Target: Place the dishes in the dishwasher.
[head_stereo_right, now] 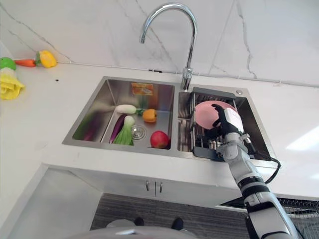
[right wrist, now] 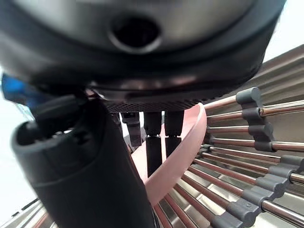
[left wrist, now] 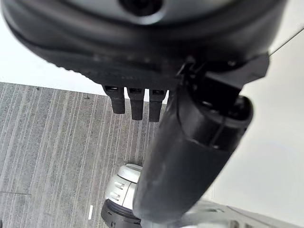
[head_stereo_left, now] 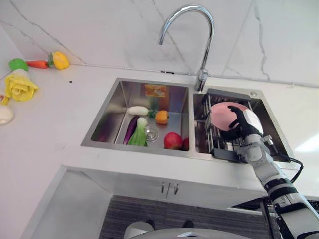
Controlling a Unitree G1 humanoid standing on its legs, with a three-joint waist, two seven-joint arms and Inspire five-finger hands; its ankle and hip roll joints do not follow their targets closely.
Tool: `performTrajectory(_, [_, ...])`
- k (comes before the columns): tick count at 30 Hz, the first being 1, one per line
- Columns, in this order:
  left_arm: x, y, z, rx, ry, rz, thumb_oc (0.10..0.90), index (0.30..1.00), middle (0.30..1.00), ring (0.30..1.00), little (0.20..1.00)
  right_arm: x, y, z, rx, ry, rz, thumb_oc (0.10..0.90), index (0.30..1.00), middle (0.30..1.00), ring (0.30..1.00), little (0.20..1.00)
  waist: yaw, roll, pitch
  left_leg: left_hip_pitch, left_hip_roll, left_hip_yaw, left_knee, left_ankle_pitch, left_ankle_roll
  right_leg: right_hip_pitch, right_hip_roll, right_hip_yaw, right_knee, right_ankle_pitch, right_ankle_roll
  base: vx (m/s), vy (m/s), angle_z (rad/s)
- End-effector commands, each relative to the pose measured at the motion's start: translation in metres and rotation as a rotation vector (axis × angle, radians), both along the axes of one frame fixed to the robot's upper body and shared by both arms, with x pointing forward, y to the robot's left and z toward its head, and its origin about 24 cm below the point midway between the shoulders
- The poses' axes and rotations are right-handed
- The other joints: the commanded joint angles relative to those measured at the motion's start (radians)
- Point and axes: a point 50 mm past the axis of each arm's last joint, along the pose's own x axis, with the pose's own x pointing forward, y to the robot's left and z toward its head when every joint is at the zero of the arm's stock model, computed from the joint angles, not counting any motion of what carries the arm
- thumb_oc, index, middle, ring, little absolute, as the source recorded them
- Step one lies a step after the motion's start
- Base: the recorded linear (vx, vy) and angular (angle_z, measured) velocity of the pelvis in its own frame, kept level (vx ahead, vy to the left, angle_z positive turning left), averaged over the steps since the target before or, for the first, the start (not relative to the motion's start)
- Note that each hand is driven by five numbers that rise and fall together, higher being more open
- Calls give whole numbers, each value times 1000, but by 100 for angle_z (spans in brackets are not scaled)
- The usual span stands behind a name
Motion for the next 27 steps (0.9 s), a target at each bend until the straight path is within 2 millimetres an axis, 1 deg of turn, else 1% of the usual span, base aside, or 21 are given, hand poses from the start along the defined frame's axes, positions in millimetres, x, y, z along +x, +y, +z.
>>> performTrajectory(1, [1,0,-1,21,31,-24,800,900,900,900,900,17,-17,69,191,-353,-83,800,900,900,900,900,1,-33,-20,-40,-26,9,-7,20,-37,127,5,23,18,-160,71,0,0,0])
performTrajectory(3, [2,-1,-1,8,21,-14,800,900,900,900,900,18,-12,58,458,-369,-111,800,900,900,900,900,-5,-27,-21,-38,-26,16,-7,19,-35,126,4,30,18,-158,70,-12,1,-4])
performTrajectory(4, [4,-2,-1,0,12,-1,800,900,900,900,900,19,-10,55,507,-367,-113,800,900,900,900,900,-6,-26,-20,-38,-27,19,-7,19,-35,125,4,34,19,-157,70,0,0,0])
performTrajectory(6, [5,-2,-1,-2,5,4,800,900,900,900,900,20,-11,56,485,-349,-100,800,900,900,900,900,-8,-26,-19,-37,-27,23,-7,19,-35,124,4,38,19,-156,70,-10,6,-8])
performTrajectory(7, [7,1,0,0,3,5,800,900,900,900,900,21,-15,62,364,-311,-58,544,516,516,516,516,-8,-27,-19,-37,-25,28,-7,19,-35,122,5,43,19,-155,70,-8,2,-8])
performTrajectory(8, [7,1,0,0,3,5,800,900,900,900,900,21,-15,62,364,-311,-58,544,516,516,516,516,-8,-27,-19,-37,-25,28,-7,19,-35,122,5,43,19,-155,70,0,0,0])
performTrajectory(9, [7,2,0,2,4,8,800,900,900,900,900,22,-17,66,325,-306,-48,400,300,300,300,300,-8,-28,-20,-36,-25,28,-7,19,-35,122,5,45,18,-155,70,0,0,0])
performTrajectory(11, [4,0,0,0,14,-5,800,900,900,900,900,21,-23,71,262,-290,-41,400,300,300,300,300,-8,-28,-23,-35,-25,29,-7,16,-34,122,4,48,18,-155,70,15,0,-5])
performTrajectory(17, [0,-4,-2,-10,29,-10,800,900,900,900,900,24,-21,71,300,-301,-44,400,300,300,300,300,-8,-31,-22,-30,-27,32,-7,11,-32,124,4,51,18,-154,70,9,0,-4])
performTrajectory(18, [-1,-5,-2,-13,27,-11,800,900,900,900,900,25,-18,74,262,-306,-25,400,300,300,300,300,-6,-34,-21,-30,-28,32,-7,12,-32,124,4,51,18,-153,71,0,0,0])
performTrajectory(20, [0,-2,-1,-3,24,-17,800,900,900,900,900,24,-22,89,28,-265,49,400,300,300,300,300,-4,-41,-21,-32,-27,32,-7,13,-33,123,3,50,19,-152,71,0,0,0])
performTrajectory(21, [0,-2,-1,-1,22,-27,800,900,900,900,900,24,-24,101,-97,-256,89,554,531,531,531,531,-4,-45,-21,-33,-27,29,-7,12,-35,123,3,48,19,-153,71,1,-7,4])
performTrajectory(22, [0,-2,-1,1,20,-36,800,900,900,900,900,23,-26,107,-167,-259,102,800,900,900,900,900,-5,-46,-20,-33,-27,28,-7,12,-35,123,3,46,19,-153,72,-3,-7,7])
performTrajectory(23, [1,-2,-1,1,15,-50,800,900,900,900,900,22,-26,119,-317,-245,147,800,900,900,900,900,-3,-51,-19,-34,-27,26,-7,12,-37,124,2,43,19,-152,73,-2,-3,6])
performTrajectory(24, [1,-3,-1,2,15,-63,800,900,900,900,900,21,-25,127,-396,-258,165,800,900,900,900,900,-5,-51,-18,-34,-27,26,-7,11,-37,124,2,40,20,-152,74,-3,1,4])
performTrajectory(25, [1,-4,-1,3,14,-73,800,900,900,900,900,20,-25,131,-453,-266,174,800,900,900,900,900,-4,-51,-17,-34,-27,25,-7,11,-37,124,2,38,20,-152,75,0,0,0])
performTrajectory(26, [1,-4,-1,4,13,-79,800,900,900,900,900,19,-25,131,-457,-260,179,687,731,731,731,731,-5,-51,-17,-35,-27,24,-7,11,-36,123,2,36,21,-151,75,0,0,0])
performTrajectory(27, [1,-3,-1,3,17,-82,800,900,900,900,900,20,-25,131,-448,-262,175,400,300,300,300,300,-5,-51,-18,-35,-27,23,-7,11,-36,123,1,35,21,-151,76,0,0,0])
